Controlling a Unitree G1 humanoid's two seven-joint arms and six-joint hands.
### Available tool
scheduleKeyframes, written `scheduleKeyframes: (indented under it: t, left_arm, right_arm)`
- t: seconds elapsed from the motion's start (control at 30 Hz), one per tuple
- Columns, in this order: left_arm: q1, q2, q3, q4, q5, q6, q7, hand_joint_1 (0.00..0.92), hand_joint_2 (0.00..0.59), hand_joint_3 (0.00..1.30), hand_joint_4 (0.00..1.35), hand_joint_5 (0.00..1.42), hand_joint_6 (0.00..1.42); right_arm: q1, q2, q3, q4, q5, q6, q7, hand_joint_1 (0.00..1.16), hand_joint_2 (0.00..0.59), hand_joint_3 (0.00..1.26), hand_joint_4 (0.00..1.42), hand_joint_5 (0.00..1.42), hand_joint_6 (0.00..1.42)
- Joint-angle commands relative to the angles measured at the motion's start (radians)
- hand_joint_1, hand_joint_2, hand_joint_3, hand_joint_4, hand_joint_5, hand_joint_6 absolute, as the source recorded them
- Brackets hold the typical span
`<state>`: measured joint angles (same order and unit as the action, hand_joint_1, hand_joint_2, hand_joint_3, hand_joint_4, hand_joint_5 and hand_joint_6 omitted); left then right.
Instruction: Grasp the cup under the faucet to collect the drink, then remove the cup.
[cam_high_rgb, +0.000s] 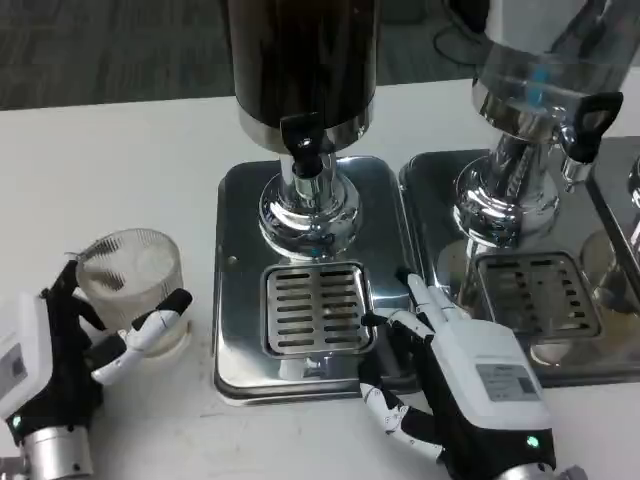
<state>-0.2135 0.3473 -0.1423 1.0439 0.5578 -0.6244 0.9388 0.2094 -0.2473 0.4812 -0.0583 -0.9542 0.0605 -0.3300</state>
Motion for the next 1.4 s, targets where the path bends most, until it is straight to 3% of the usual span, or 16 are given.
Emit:
scheduleKeyframes:
  t: [0.03, 0.7, 1.4]
  left_arm:
    - [-0.002, 0.001, -0.01, -0.011, 0.017, 0.003, 0.072, 0.443, 0.105, 0.43, 0.61, 0.86, 1.08]
    - [-0.025, -0.003, -0.045, -0.052, 0.049, -0.018, 0.131, 0.461, 0.099, 0.46, 0.62, 0.88, 1.08]
    - [-0.121, -0.049, -0.156, -0.004, 0.096, -0.009, 0.081, 0.437, 0.095, 0.48, 0.62, 0.88, 1.1]
  right_arm:
    - [0.003, -0.008, -0.008, -0.01, 0.002, -0.002, 0.003, 0.41, 0.434, 0.33, 0.02, 0.07, 0.3]
    - [0.004, -0.003, -0.017, -0.013, 0.006, -0.005, -0.007, 0.41, 0.434, 0.33, 0.02, 0.07, 0.31]
    - [0.015, 0.013, -0.018, -0.027, -0.015, 0.026, -0.021, 0.4, 0.437, 0.33, 0.02, 0.07, 0.31]
